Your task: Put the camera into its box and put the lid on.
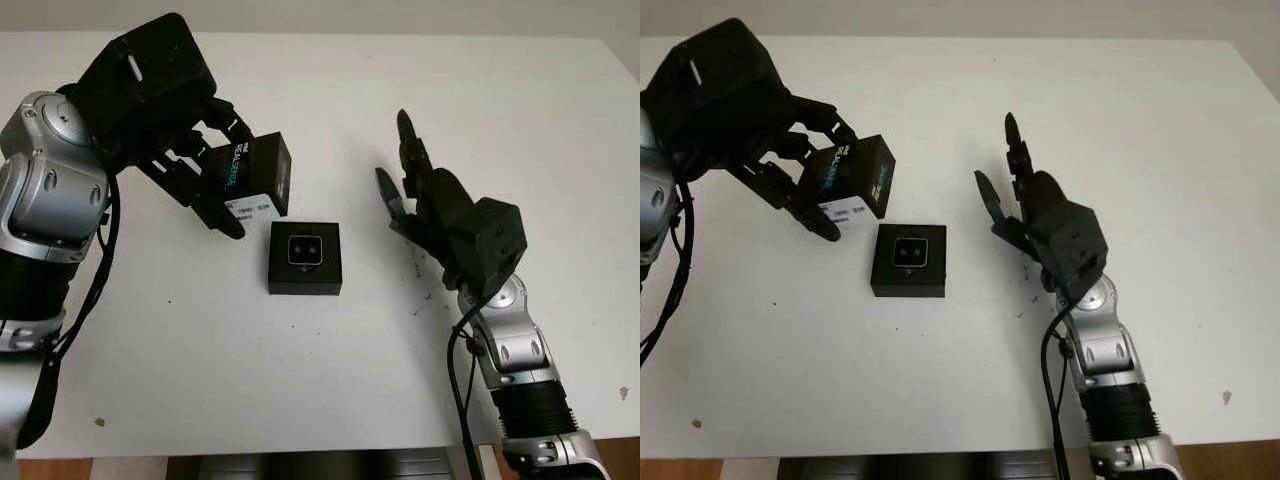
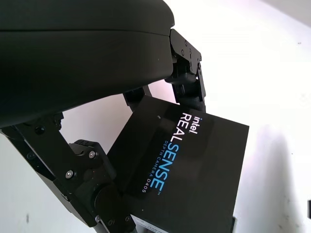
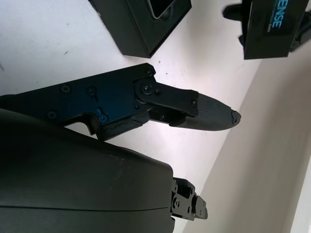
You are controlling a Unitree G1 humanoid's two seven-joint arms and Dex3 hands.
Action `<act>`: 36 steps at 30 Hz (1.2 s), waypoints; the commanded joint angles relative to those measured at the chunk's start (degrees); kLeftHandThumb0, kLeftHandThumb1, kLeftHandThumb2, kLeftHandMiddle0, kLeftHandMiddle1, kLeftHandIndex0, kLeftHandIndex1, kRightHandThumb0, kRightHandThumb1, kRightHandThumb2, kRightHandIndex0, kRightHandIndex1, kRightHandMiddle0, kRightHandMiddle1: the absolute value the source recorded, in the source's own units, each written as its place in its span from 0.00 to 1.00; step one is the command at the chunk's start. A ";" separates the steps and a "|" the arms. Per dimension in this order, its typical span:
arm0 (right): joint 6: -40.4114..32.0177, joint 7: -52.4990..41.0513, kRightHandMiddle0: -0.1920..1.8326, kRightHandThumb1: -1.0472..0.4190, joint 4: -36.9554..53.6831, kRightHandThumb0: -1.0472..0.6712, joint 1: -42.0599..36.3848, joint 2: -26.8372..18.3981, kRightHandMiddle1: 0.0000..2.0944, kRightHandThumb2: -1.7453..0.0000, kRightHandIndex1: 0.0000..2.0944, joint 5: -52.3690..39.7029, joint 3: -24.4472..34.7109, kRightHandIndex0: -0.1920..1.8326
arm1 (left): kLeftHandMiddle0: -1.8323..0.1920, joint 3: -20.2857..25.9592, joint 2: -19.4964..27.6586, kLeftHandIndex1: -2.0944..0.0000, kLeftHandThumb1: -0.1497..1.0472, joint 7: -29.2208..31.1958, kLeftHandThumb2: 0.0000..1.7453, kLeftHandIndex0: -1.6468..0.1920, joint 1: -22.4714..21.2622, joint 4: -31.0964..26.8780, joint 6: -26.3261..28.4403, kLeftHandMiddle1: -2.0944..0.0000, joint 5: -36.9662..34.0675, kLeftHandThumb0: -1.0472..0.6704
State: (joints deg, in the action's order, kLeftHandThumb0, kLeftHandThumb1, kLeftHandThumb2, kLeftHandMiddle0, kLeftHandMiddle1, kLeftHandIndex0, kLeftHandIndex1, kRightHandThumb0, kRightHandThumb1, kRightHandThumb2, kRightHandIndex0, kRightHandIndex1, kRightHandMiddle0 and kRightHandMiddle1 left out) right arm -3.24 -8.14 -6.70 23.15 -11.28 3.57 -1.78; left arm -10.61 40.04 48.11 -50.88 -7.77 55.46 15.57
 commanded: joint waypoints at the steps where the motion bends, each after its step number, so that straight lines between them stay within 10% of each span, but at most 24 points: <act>1: 1.05 0.30 0.00 0.00 0.90 0.20 -0.53 0.94 0.00 0.64 0.00 -0.44 0.03 0.00 | 0.69 1.07 -0.04 0.30 0.95 -0.63 0.03 0.72 1.28 -4.08 1.65 0.26 -1.37 0.51; 12: 1.06 2.24 0.00 0.00 0.02 0.19 -0.13 5.00 0.00 0.65 0.00 -4.83 2.61 0.00 | 0.72 -1.37 -0.69 0.32 0.94 -7.34 0.03 0.75 7.36 -11.18 0.21 0.27 -4.63 0.50; 36: 0.88 7.68 0.00 0.00 3.81 0.16 1.43 9.57 0.00 0.63 0.00 -10.38 7.32 0.00 | 0.73 -6.71 -5.38 0.32 0.96 -11.56 0.03 0.74 7.23 -1.66 -6.88 0.30 -2.89 0.54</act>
State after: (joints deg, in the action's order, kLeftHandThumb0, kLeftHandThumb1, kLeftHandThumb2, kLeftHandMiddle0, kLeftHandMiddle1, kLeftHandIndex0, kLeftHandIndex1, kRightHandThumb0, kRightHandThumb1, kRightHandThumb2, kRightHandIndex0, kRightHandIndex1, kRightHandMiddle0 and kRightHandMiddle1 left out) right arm -3.48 -0.52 -3.89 24.17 -2.00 -6.57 5.23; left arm -17.24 35.14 36.60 -42.90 -9.62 48.42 12.89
